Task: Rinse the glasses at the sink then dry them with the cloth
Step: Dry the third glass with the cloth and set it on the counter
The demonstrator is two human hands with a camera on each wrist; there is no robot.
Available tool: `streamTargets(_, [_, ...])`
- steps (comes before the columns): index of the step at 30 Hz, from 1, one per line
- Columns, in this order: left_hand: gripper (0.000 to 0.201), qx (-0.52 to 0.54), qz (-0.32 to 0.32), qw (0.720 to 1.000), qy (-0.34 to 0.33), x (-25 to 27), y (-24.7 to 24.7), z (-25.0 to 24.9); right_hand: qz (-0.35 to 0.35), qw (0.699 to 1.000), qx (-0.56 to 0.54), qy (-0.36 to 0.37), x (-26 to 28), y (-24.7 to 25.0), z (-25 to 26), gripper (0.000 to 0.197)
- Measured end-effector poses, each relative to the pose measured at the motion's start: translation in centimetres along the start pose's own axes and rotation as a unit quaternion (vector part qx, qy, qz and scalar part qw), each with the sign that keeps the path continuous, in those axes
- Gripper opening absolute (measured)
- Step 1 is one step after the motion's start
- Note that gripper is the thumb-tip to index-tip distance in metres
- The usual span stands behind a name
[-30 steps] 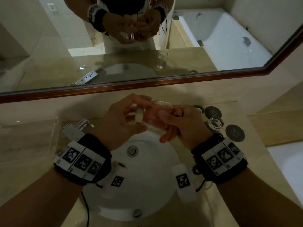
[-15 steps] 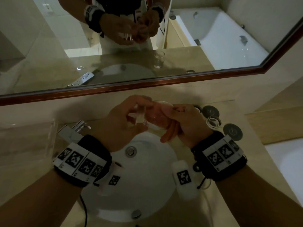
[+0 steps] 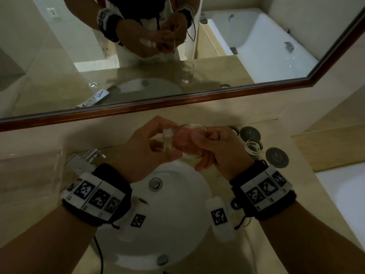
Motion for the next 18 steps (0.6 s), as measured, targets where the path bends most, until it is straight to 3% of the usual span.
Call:
streamTargets(2, [0.055, -0.050, 0.009, 0.998, -0.041, 0.0, -0.1, -0.2, -0.002, 1.000, -0.018, -0.017, -0.2, 0.4, -1.1, 0.025])
streamTargets(4, [0.062, -0.020, -0.002, 0.998, -0.052, -0.1, -0.2, 0.0, -0.008, 1.000, -0.024, -0.007, -0.1, 0.5, -1.2, 0.015])
streamTargets(6, [0.065, 0.030, -0.027, 0.999, -0.002, -0.3, -0.6, 0.2, -0.016, 1.000, -0.008, 0.009, 0.2, 0.5, -0.5, 0.009])
streamTargets(9, [0.050, 0.137, -0.053, 0.979, 0.144, -0.2, -1.7, 0.7, -0.019, 0.999, 0.011, 0.033, 0.5, 0.8, 0.4, 0.008])
streamTargets(11, [0.046, 0.156, -0.063, 0.969, 0.179, -0.3, -2.2, 0.8, -0.024, 0.998, 0.038, 0.035, 0.7, 1.2, 0.5, 0.015])
streamTargets(15, [0.032, 0.123, -0.050, 0.985, 0.113, -0.6, -2.5, 0.1, -0.022, 0.999, 0.034, 0.006, 0.8, 2.1, -0.6, 0.027])
streamTargets(18, [0.043, -0.039, 0.009, 0.999, -0.007, -0.9, -2.9, -0.8, -0.013, 0.999, -0.019, -0.021, 1.0, 3.1, -2.0, 0.028])
Point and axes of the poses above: each hand's wrist, its own x-axis away from the middle knuckle, its own y-axis out of the back of the hand, z = x × y, the point moved 5 cm from there along -x, towards the middle knuckle, and after that the axes turned 8 degrees about x, right-handed, at the moved point
